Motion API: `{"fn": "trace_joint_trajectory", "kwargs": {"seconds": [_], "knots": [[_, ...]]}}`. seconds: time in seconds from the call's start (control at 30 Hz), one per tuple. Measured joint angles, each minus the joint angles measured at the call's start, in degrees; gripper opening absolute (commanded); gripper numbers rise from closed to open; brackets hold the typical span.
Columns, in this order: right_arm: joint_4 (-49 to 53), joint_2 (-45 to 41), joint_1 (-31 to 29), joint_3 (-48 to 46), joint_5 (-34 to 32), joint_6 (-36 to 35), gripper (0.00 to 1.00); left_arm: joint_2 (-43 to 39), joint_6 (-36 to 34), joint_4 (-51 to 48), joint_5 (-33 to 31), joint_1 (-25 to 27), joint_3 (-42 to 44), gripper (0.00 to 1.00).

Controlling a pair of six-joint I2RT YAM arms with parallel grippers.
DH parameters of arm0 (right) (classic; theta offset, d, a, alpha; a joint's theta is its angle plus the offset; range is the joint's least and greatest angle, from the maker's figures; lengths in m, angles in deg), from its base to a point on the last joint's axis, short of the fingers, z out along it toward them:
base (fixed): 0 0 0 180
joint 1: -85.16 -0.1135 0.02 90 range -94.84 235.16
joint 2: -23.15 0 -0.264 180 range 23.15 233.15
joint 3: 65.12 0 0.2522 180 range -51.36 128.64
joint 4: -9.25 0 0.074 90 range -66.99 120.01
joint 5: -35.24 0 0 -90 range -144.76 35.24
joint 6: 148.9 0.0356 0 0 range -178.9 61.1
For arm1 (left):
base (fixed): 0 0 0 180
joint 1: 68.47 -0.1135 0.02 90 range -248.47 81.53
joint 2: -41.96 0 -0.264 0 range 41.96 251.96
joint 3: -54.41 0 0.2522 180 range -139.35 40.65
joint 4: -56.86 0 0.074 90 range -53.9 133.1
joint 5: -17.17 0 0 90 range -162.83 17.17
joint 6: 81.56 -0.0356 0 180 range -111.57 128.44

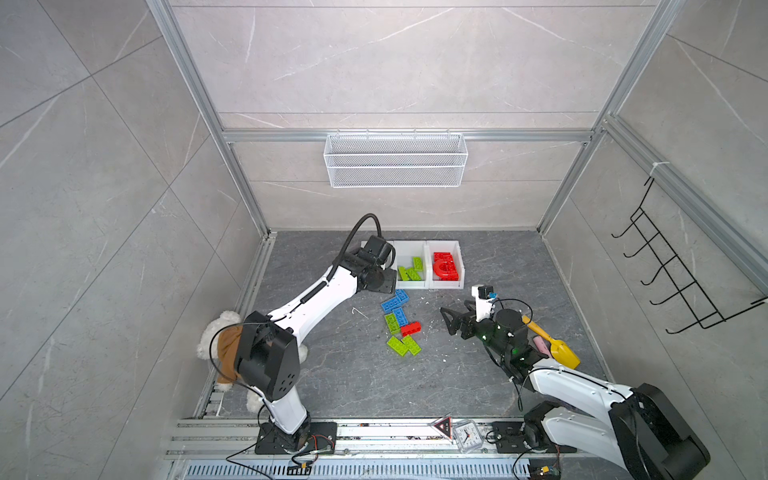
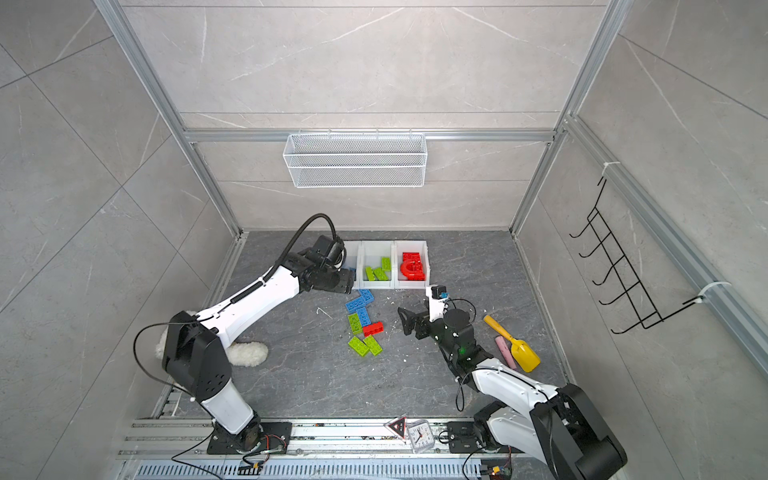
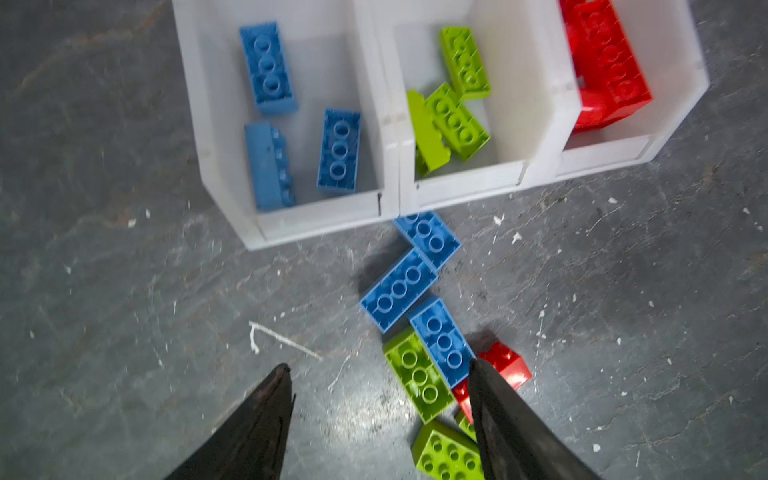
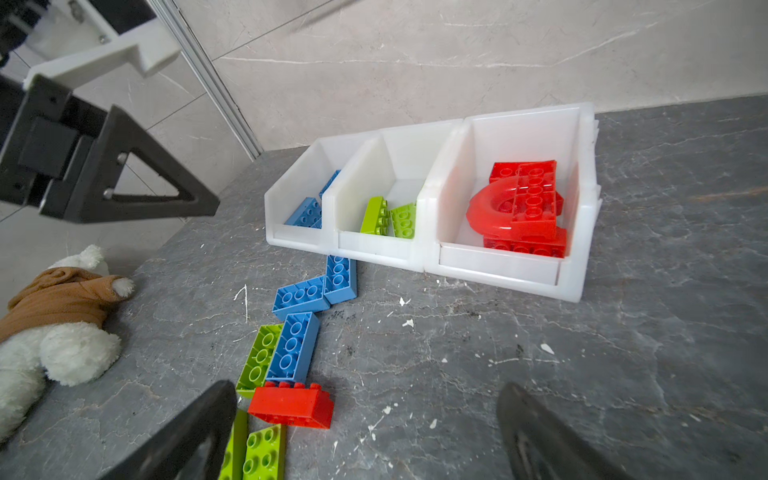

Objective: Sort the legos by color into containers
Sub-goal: 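Move the left gripper back over the pile to another green brick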

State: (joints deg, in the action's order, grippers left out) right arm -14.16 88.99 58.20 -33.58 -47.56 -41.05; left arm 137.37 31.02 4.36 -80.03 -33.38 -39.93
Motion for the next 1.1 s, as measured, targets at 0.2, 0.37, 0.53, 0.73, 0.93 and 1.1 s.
{"fn": "trace_joint_trajectory", "kwargs": {"seconds": [0.2, 0.37, 0.53, 0.73, 0.93, 1.1], "knots": [[0.0, 1.0, 0.0, 0.1, 0.4, 0.0, 1.0, -1.6, 7.5, 3.3, -0.2, 4.0, 9.3, 0.71], [0.0, 1.1, 0.0, 0.1, 0.7, 0.0, 1.0, -0.6, 11.9, 7.0, -0.1, 6.7, 11.6, 0.71], [0.0, 1.2, 0.0, 0.1, 0.8, 0.0, 1.0, 2.8, 13.9, 9.8, -0.2, 6.9, 11.7, 0.7], [0.0, 1.3, 0.0, 0.1, 0.8, 0.0, 1.0, 8.2, 14.8, 10.8, -0.2, 7.0, 11.6, 0.7], [-0.7, 2.6, 0.0, 0.1, 1.4, 0.0, 1.0, 10.3, 15.5, 11.4, -0.5, 7.1, 11.4, 0.68], [-0.9, 3.2, 0.0, 0.1, 1.9, 0.0, 1.0, 10.8, 15.6, 12.0, -0.8, 7.1, 11.3, 0.67]]}}
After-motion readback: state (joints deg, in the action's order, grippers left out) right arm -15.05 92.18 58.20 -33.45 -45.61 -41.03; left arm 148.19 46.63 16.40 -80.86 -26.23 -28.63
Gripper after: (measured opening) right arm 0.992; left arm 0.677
